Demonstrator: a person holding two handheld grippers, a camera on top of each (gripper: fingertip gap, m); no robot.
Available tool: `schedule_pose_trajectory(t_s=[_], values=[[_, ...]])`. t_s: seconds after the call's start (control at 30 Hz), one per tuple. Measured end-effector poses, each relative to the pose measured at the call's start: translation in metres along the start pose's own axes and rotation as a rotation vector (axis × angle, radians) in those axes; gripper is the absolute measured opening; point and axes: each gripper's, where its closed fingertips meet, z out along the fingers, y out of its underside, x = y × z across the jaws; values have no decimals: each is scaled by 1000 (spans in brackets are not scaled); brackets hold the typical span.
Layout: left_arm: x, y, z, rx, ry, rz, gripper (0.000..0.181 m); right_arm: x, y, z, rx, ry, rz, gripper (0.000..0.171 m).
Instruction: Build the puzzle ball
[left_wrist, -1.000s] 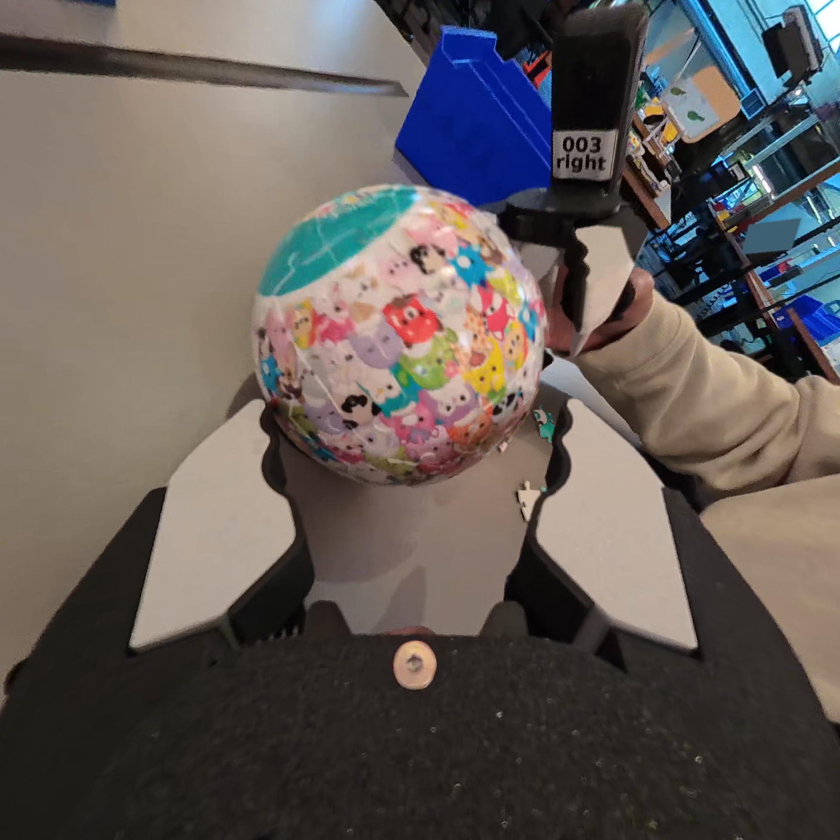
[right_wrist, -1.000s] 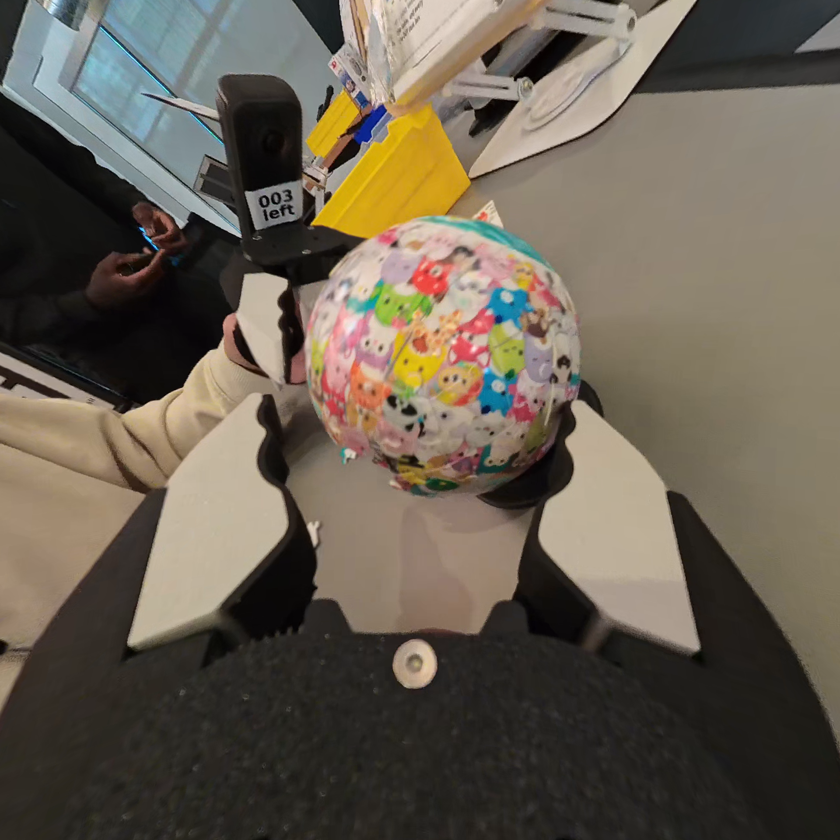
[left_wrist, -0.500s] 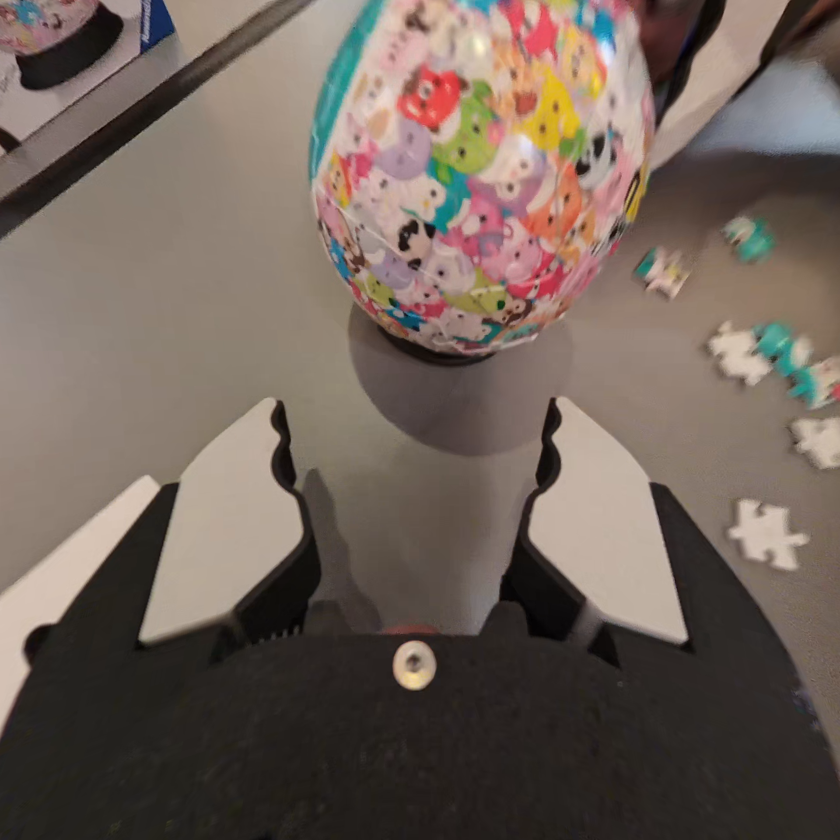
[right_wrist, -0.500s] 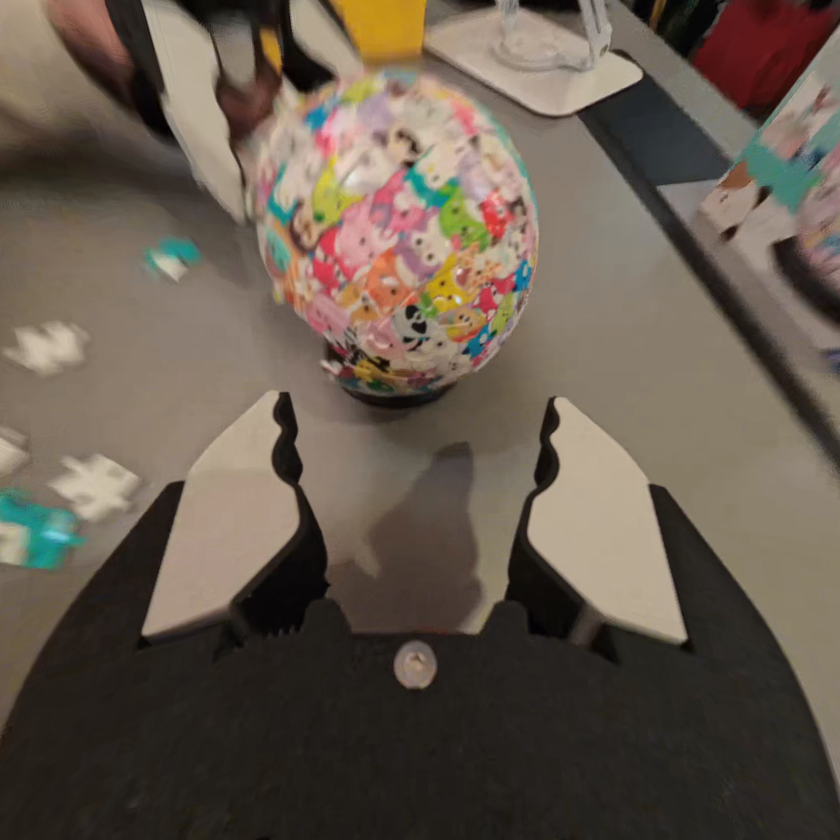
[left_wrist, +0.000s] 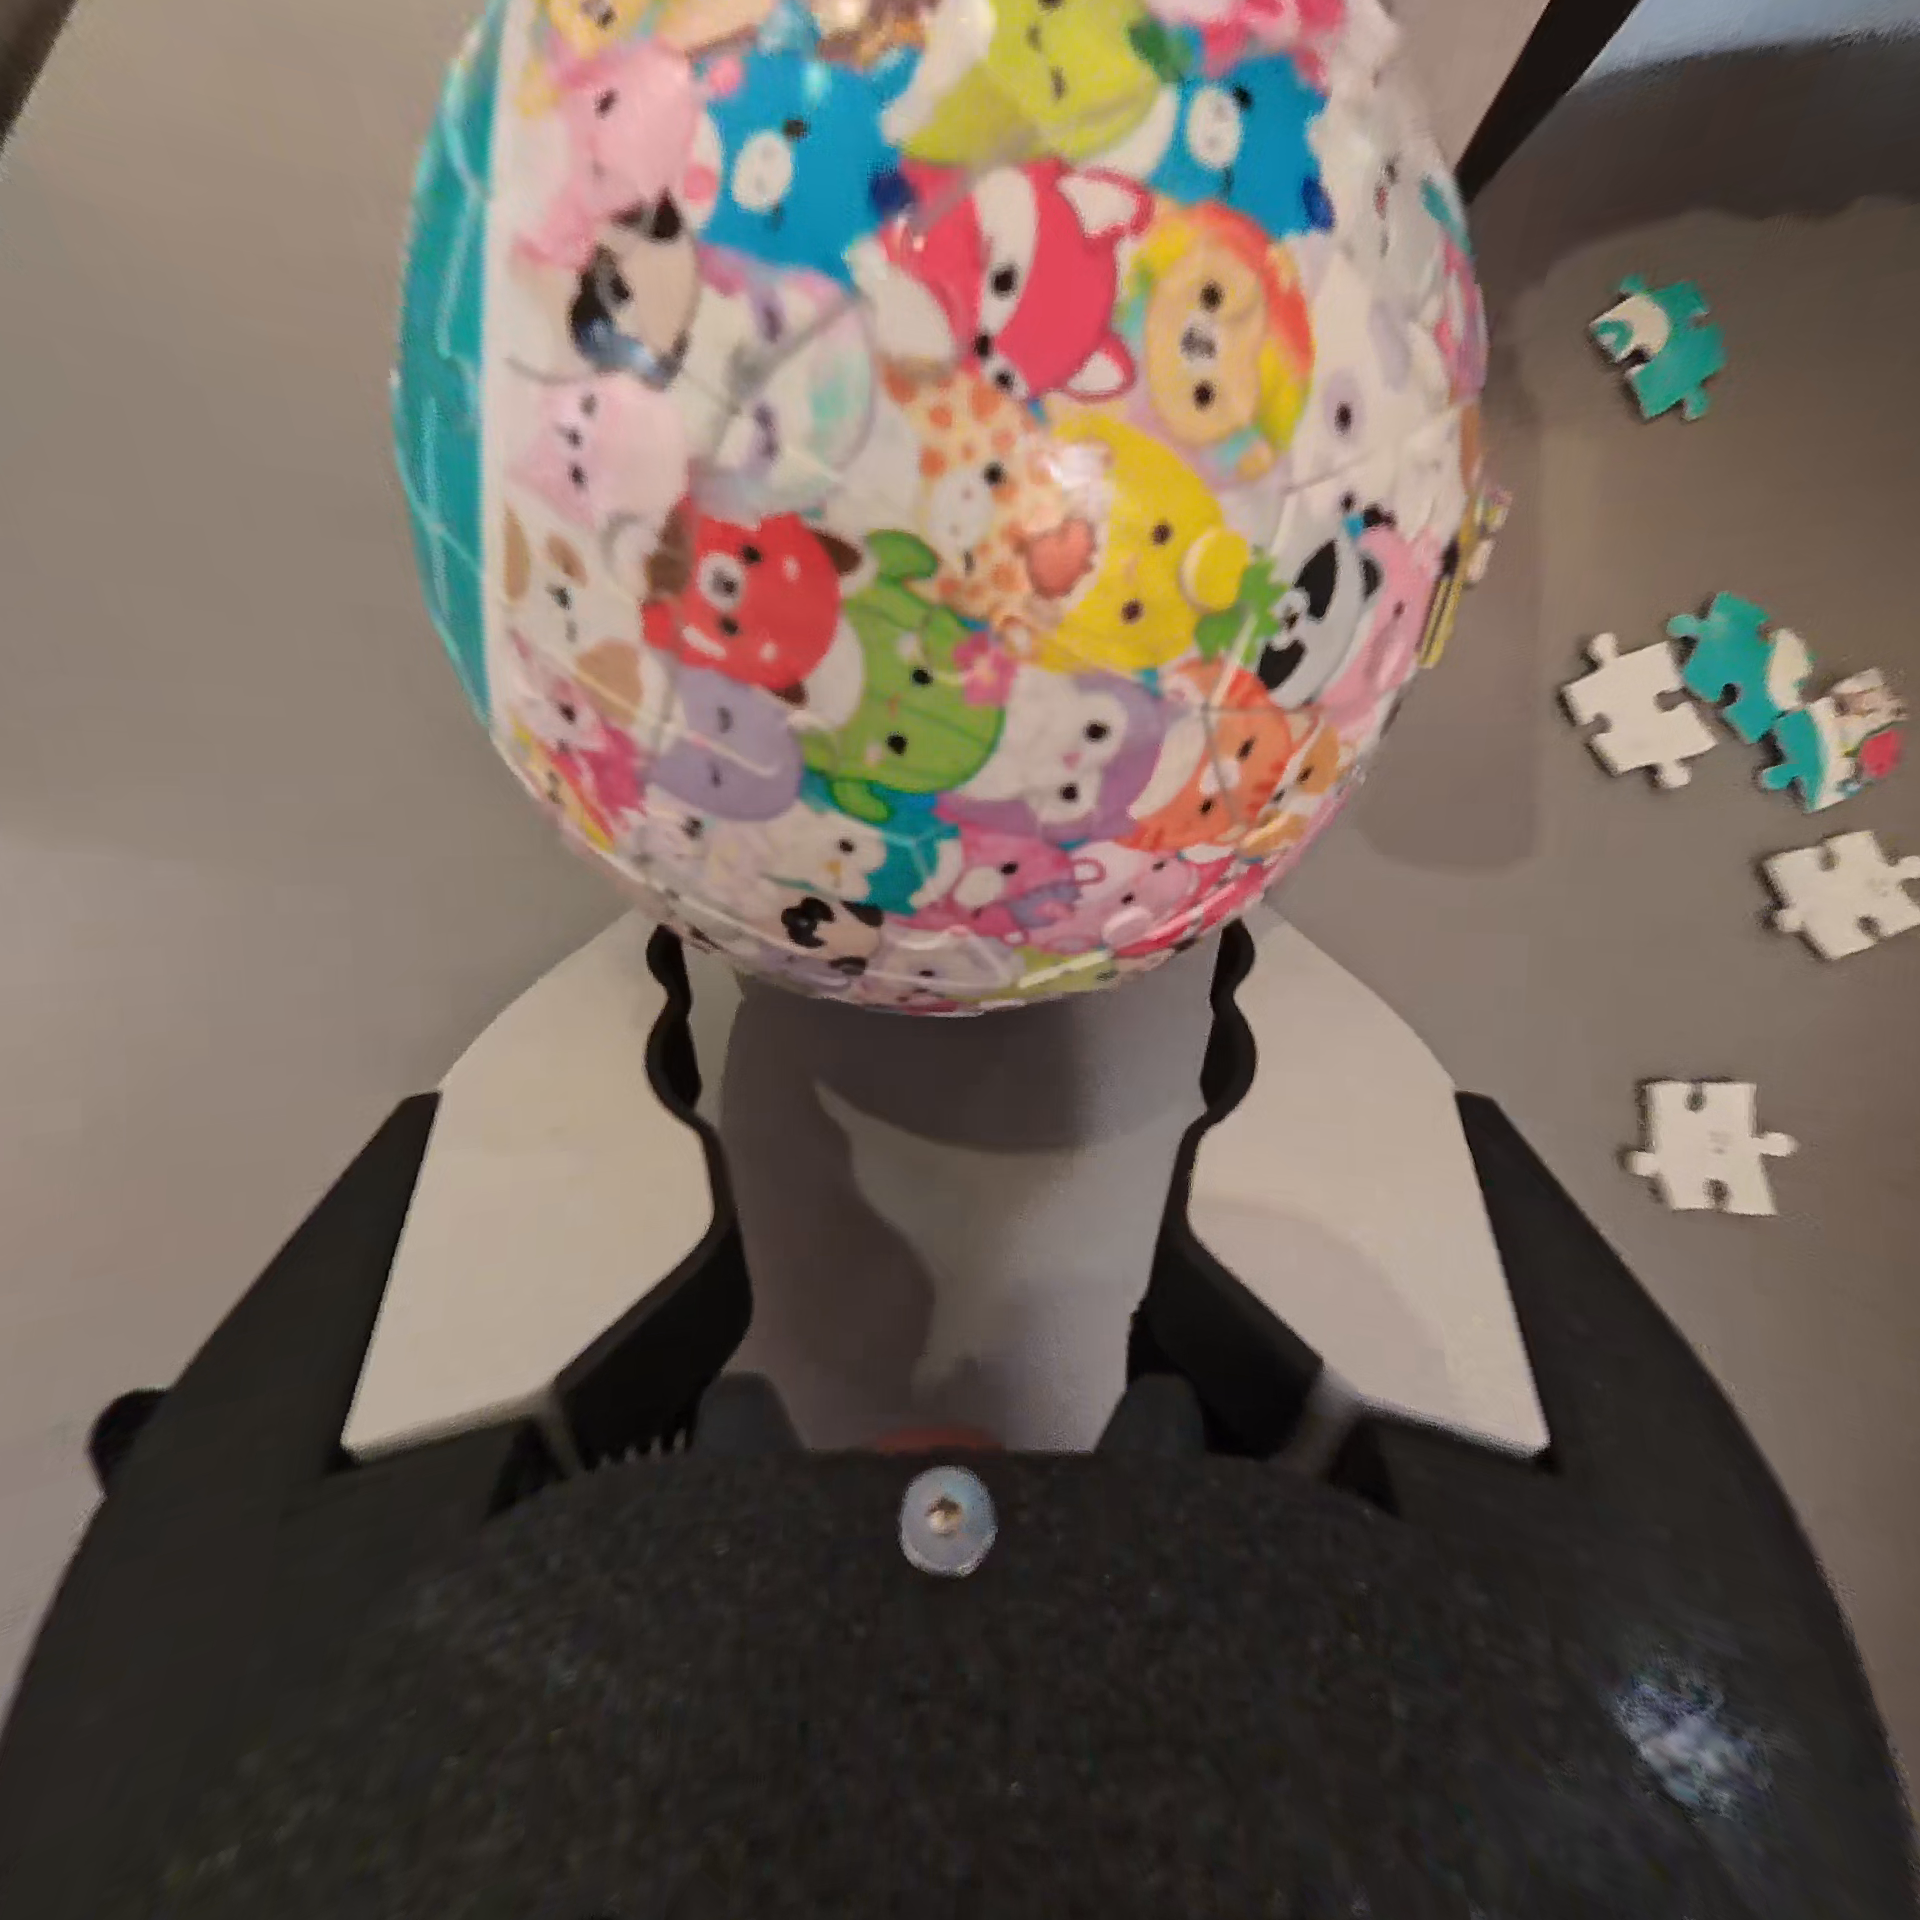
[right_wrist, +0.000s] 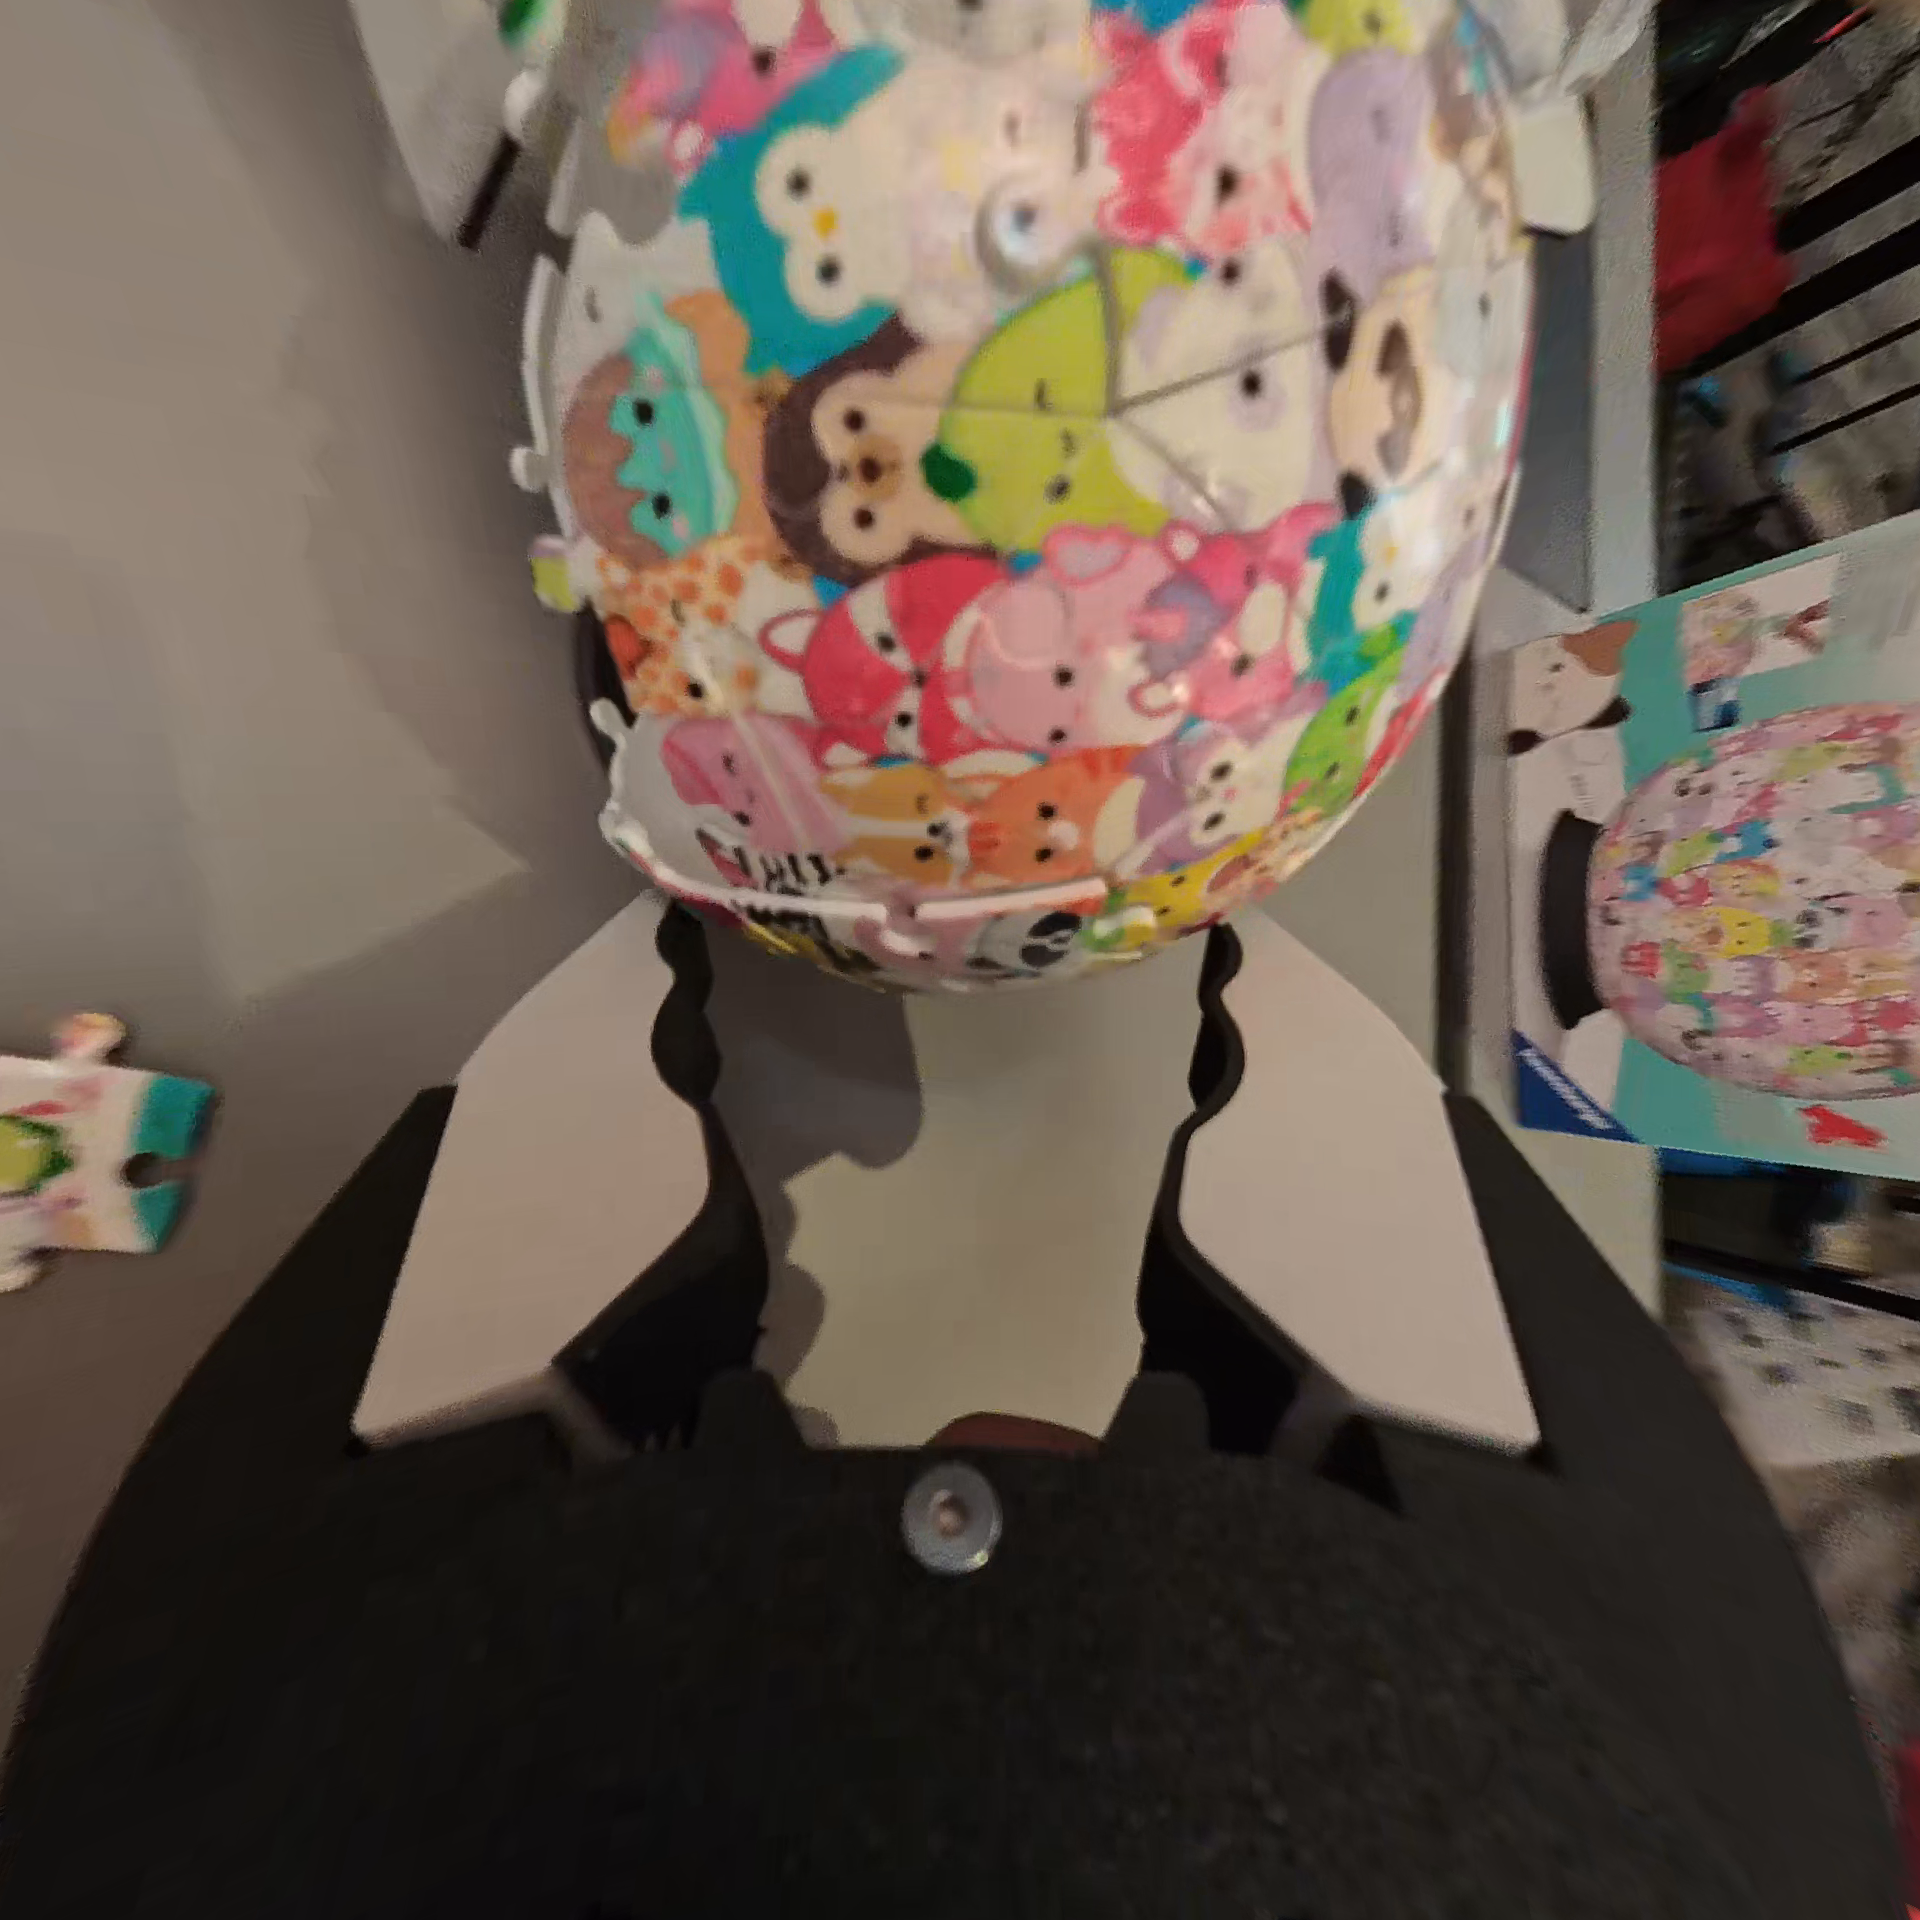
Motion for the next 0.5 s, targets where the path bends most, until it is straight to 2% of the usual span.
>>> schedule_pose_trajectory(t_s=[0.13,0.23,0.37,0.47,0.5], values=[[15,-2,-5,8,104,-67,95,-16,-7,-12,-1,-156,131,90],[13,3,-1,-1,109,-79,96,-20,-4,-10,-17,-209,187,89],[10,8,-1,5,61,-59,102,-18,5,-4,-28,-181,147,92],[-3,17,-3,-7,-33,-26,106,-5,13,-2,-37,-67,35,95],[-5,18,-2,-4,-45,-20,106,0,14,-1,-42,-16,-19,101]])
